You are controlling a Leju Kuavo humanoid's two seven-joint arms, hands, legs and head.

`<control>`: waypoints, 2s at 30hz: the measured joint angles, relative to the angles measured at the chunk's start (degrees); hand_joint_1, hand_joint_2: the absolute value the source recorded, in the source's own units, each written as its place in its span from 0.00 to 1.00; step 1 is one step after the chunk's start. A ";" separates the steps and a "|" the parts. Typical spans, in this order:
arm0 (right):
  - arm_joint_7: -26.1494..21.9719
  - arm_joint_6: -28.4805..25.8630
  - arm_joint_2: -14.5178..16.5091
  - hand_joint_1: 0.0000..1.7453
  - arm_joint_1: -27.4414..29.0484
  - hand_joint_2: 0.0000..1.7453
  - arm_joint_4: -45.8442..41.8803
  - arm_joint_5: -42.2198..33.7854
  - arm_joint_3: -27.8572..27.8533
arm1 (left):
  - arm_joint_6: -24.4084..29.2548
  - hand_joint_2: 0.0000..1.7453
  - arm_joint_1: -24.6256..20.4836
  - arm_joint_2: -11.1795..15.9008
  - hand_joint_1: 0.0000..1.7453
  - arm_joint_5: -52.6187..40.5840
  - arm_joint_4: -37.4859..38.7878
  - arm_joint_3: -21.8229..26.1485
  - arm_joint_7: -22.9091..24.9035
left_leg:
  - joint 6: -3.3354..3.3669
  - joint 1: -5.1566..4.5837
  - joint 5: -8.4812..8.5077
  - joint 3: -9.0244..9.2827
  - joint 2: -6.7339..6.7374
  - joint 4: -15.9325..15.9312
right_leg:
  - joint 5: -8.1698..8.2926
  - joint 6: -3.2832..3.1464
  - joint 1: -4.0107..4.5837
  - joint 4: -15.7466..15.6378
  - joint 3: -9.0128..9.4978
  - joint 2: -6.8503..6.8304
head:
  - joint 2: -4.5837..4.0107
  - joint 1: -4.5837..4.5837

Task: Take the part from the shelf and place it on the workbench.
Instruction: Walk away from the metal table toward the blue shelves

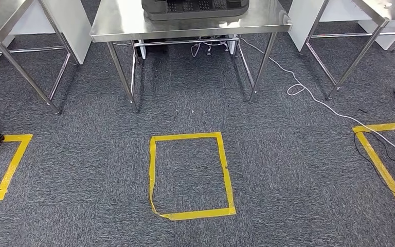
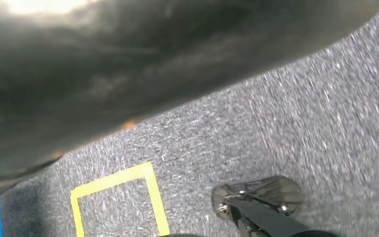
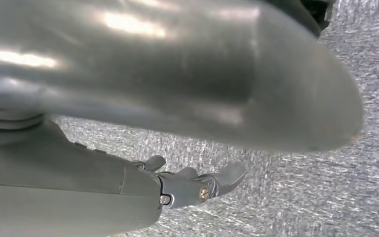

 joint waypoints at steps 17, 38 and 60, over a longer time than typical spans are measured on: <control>0.22 -0.29 0.10 0.00 0.10 0.00 0.03 0.09 0.00 | 0.27 0.00 -0.03 -0.22 0.00 0.11 -0.02 0.55 0.07 | 2.49 -0.17 7.32 6.35 1.53 -14.61 | -5.74 2.58 -0.40 15.70 -8.56 0.42 | 0.00 0.44; 0.59 -0.44 0.15 0.00 -0.11 0.00 0.03 0.74 -0.02 | 0.37 0.00 0.23 -0.36 0.00 0.09 0.00 0.86 0.02 | 0.44 0.38 6.10 7.47 -5.00 -14.09 | 0.19 1.13 0.00 1.31 -1.71 6.18 | 0.00 0.04; 1.54 0.27 0.51 0.00 -0.40 0.00 0.09 2.12 -0.02 | 1.27 0.00 0.03 -0.44 0.00 -0.50 -0.02 0.81 -0.63 | -0.27 0.27 -1.19 3.86 0.60 -3.03 | 1.29 0.34 -0.65 0.28 -1.79 0.65 | 0.00 -0.18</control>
